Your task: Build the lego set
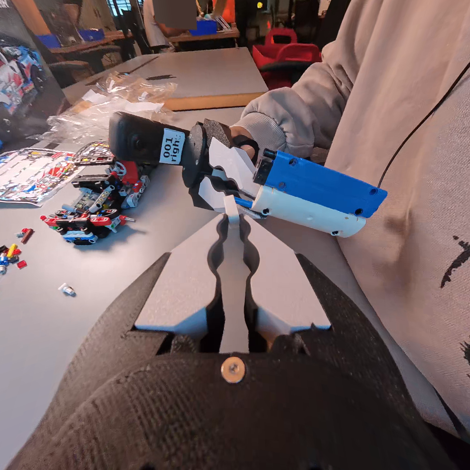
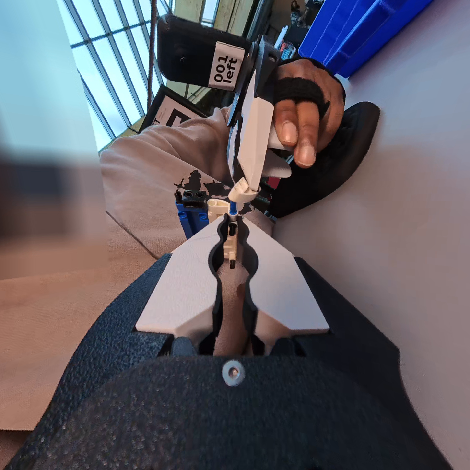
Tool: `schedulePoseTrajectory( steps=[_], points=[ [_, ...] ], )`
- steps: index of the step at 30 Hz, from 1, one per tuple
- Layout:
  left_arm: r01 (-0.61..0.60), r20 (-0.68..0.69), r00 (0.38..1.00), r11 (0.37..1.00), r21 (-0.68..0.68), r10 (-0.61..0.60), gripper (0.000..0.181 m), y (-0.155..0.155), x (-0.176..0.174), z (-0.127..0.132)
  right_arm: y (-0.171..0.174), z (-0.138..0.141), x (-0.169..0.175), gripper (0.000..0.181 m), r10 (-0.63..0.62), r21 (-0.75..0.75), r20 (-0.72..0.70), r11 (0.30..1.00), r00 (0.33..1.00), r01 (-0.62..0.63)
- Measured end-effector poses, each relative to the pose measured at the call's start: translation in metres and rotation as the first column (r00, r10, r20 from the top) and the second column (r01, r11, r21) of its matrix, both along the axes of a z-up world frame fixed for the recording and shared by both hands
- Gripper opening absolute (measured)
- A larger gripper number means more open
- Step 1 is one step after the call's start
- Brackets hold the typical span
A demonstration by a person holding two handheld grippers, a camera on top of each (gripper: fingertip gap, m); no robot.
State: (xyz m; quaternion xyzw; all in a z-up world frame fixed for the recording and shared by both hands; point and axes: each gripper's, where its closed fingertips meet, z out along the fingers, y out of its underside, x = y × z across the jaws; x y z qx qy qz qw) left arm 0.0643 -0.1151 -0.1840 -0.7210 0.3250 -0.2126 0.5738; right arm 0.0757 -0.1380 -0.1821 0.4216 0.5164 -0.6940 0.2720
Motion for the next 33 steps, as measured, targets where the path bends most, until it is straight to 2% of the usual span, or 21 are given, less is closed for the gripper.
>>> schedulePoseTrajectory(
  steps=[7,9,13,17,20,23,26,29,33],
  points=[
    [0.044,-0.087,0.995,0.998,0.045,-0.040,0.006,0.000,0.007,-0.004,0.000,-0.006,0.011,0.004,0.108,0.051,0.080,0.992,0.991,-0.112],
    [0.074,-0.162,0.985,0.995,0.074,-0.061,0.006,-0.001,0.007,-0.006,-0.002,-0.008,0.012,0.004,0.132,0.051,0.120,0.989,0.984,-0.139],
    [0.179,-0.351,0.927,0.978,0.103,-0.132,0.007,-0.008,0.012,-0.010,-0.008,-0.012,0.018,0.004,0.186,0.070,0.157,0.978,0.970,-0.198],
    [0.208,-0.506,0.854,0.970,0.121,-0.120,0.007,-0.007,0.007,-0.010,-0.003,-0.014,0.016,0.003,0.187,0.111,0.142,0.973,0.972,-0.203],
    [0.151,-0.473,0.877,0.984,0.098,-0.087,0.007,-0.006,0.004,-0.014,0.001,-0.020,0.013,0.003,0.157,0.214,0.117,0.960,0.981,-0.179],
    [0.052,-0.364,0.931,0.996,0.067,-0.024,0.007,0.000,0.007,-0.012,-0.001,-0.019,0.006,0.003,0.123,0.305,0.076,0.942,0.989,-0.141],
    [-0.001,-0.368,0.929,0.997,0.079,0.030,0.007,0.005,0.006,-0.012,0.002,-0.018,0.000,0.004,0.088,0.350,0.054,0.931,0.995,-0.101],
    [0.035,-0.343,0.939,0.997,0.072,-0.008,0.007,0.001,0.012,-0.009,0.000,-0.015,0.008,0.004,0.130,0.348,0.043,0.927,0.991,-0.137],
    [0.148,-0.362,0.923,0.989,0.026,-0.129,0.007,-0.004,0.016,-0.009,-0.001,-0.016,0.022,0.003,0.254,0.347,0.083,0.899,0.964,-0.266]
  ],
)
